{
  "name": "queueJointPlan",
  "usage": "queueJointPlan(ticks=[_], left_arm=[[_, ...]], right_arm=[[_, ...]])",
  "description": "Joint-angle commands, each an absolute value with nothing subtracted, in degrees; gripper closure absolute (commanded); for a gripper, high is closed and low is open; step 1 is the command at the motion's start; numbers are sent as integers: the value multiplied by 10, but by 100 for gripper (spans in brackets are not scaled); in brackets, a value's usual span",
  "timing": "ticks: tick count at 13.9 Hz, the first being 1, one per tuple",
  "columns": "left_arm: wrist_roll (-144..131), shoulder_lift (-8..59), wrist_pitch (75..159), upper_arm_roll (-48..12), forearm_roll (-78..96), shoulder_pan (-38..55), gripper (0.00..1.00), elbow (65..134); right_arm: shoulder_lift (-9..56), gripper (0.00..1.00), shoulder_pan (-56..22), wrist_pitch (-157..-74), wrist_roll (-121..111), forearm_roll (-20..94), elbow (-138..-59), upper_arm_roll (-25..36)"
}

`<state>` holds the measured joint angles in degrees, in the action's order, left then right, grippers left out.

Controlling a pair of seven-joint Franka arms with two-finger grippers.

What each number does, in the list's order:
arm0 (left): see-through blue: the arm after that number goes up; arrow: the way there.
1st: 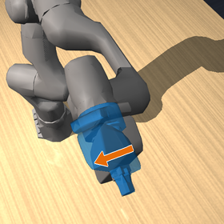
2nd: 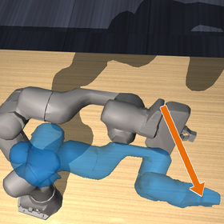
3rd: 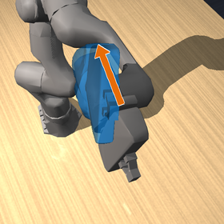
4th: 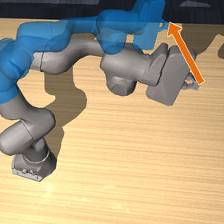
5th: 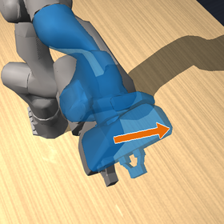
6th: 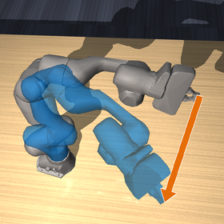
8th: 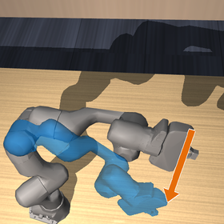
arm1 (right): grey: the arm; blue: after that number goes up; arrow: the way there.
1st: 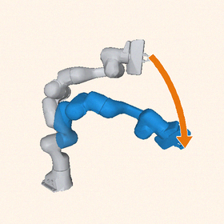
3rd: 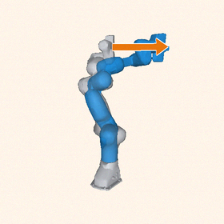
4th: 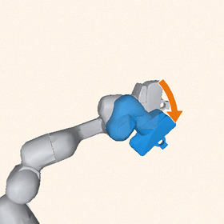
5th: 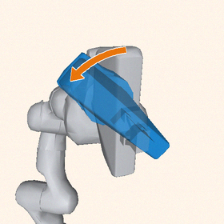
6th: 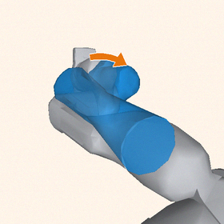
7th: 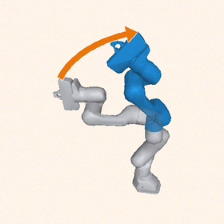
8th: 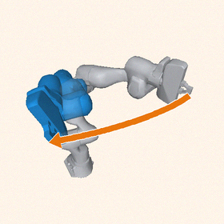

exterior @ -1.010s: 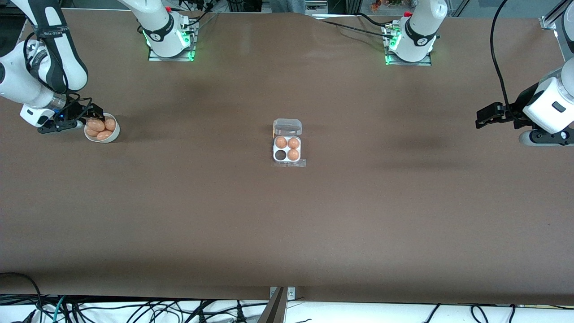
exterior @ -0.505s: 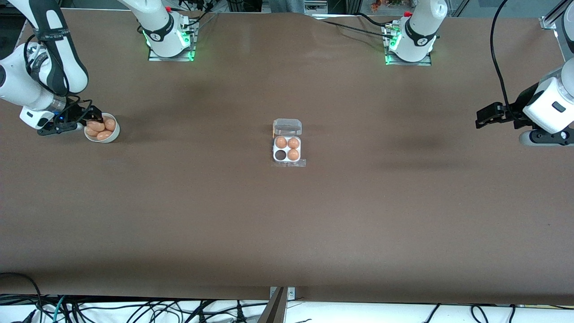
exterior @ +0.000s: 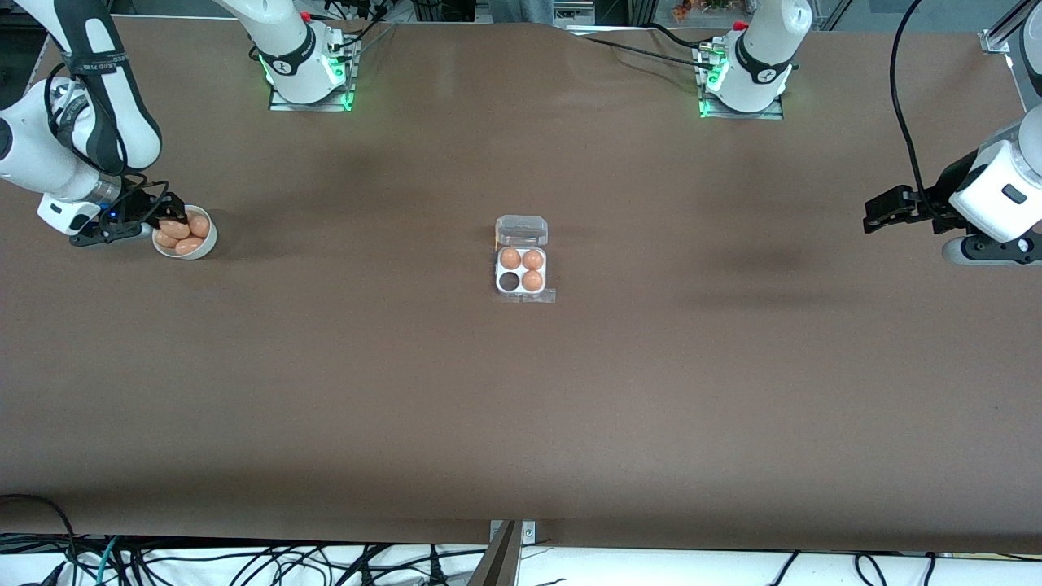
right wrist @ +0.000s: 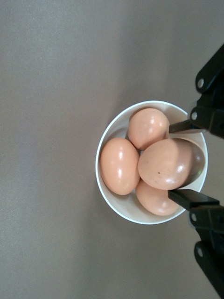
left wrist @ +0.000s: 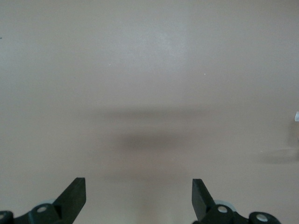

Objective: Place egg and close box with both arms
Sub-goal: 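Close the right gripper around one brown egg in the bowl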

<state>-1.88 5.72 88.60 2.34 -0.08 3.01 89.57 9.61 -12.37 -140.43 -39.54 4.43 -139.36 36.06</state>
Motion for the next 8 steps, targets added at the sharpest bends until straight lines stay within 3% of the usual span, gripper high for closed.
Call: queueJointPlan(ticks=[1, 8], left_arm=[[-9, 64, 872, 24, -9, 28, 0, 878], [-9, 64, 872, 24, -9, 28, 0, 878]], right_arm=[[107, 46, -127, -1400, -406, 57, -1388, 362], [107, 57, -127, -1383, -405, 72, -1386, 354]])
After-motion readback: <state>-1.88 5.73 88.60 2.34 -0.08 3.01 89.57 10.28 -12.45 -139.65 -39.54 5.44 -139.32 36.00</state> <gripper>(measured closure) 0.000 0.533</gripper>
